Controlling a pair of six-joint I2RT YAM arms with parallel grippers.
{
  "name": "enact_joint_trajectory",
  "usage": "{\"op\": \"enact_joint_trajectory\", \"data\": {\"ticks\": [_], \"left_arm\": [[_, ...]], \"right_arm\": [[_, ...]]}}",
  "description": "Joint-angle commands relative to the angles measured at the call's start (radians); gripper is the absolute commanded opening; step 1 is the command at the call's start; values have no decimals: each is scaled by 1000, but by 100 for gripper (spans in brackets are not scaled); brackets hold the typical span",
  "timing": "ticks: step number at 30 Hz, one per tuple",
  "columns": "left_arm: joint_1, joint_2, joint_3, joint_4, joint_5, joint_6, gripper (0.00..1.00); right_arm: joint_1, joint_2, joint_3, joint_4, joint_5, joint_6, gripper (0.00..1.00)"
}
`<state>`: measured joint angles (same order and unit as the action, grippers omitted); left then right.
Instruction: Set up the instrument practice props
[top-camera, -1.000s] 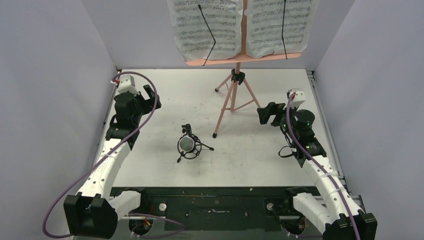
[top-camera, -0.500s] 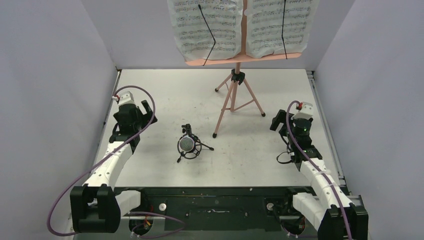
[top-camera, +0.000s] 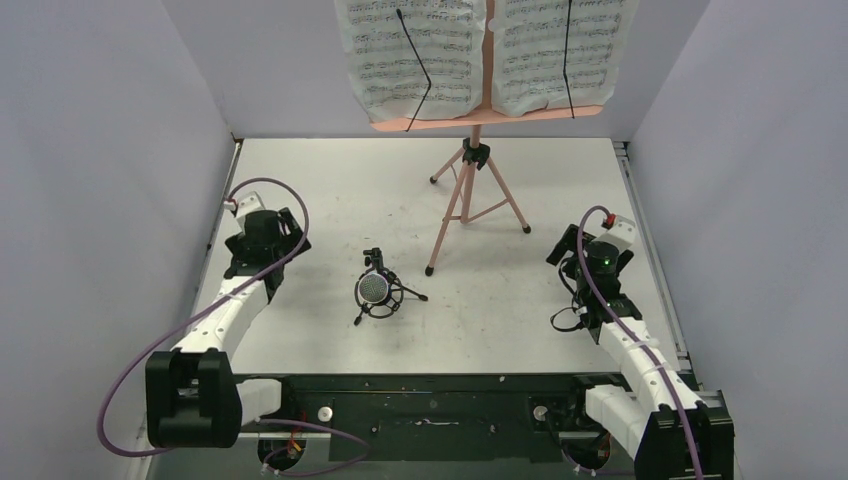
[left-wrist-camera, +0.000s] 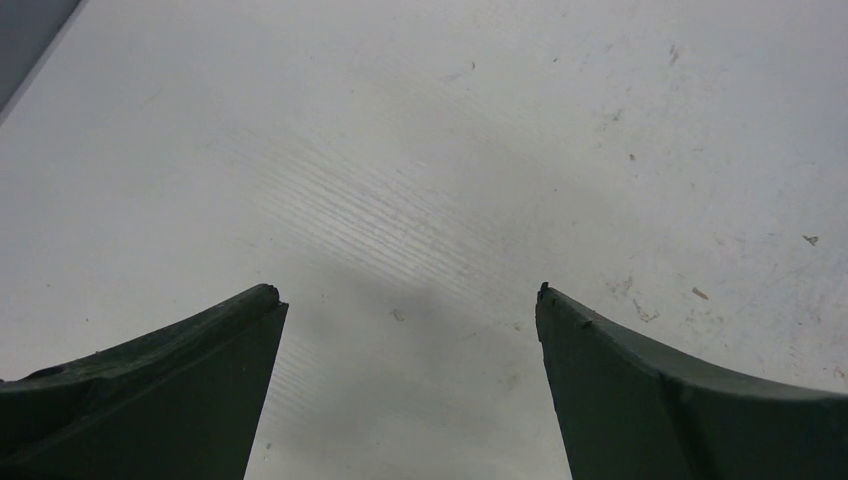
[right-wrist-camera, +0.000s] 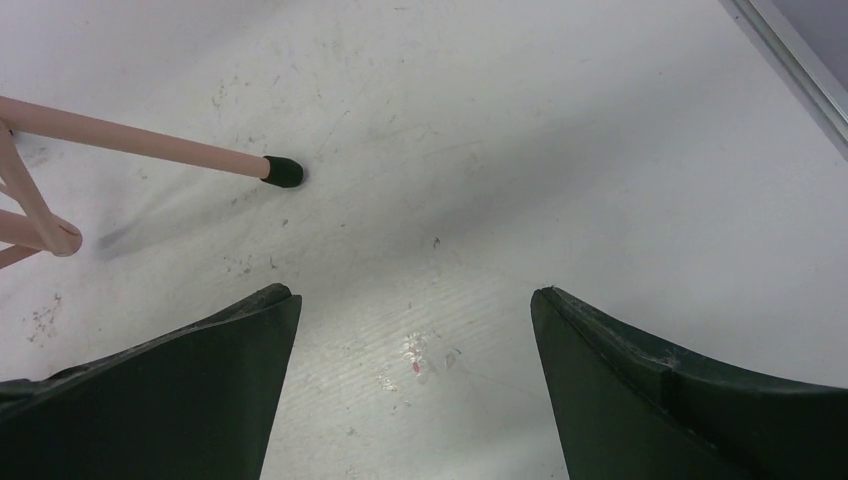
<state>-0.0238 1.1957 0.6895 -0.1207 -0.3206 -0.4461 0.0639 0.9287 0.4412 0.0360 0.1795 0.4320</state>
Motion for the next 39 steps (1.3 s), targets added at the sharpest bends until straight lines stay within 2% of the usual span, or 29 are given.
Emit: {"op": "enact_joint_trajectory", "data": {"ticks": [1, 8, 10, 12, 15, 19, 22, 31, 35, 39], "left_arm": [[7, 39, 44, -78, -70, -54, 96], [6, 118, 144, -207, 7, -21, 96], [7, 141, 166, -235, 34, -14, 96], [7, 151, 182, -247, 78, 7, 96], [7, 140, 179, -211, 162, 42, 96], [7, 67, 128, -95, 230, 55, 96], [7, -24, 52, 24, 223, 65, 96], [5, -358, -318, 540, 227, 156, 97], [5, -418, -422, 652, 236, 218, 96], [5, -460, -480, 687, 249, 297, 96]], "right_arm": [[-7, 11, -6, 5, 72, 86, 90], [-8, 24, -18, 24, 76, 194, 90], [-8, 28, -32, 26, 130, 287, 90], [-9, 33, -49, 26, 174, 407, 90], [-10, 45, -77, 96, 151, 437, 90], [-9, 74, -75, 162, 149, 390, 90], [-9, 80, -65, 172, 197, 383, 90], [-8, 68, -69, 281, 226, 193, 90], [-6, 66, -79, 294, 242, 100, 90], [-4, 20, -143, 381, 254, -27, 90]]}}
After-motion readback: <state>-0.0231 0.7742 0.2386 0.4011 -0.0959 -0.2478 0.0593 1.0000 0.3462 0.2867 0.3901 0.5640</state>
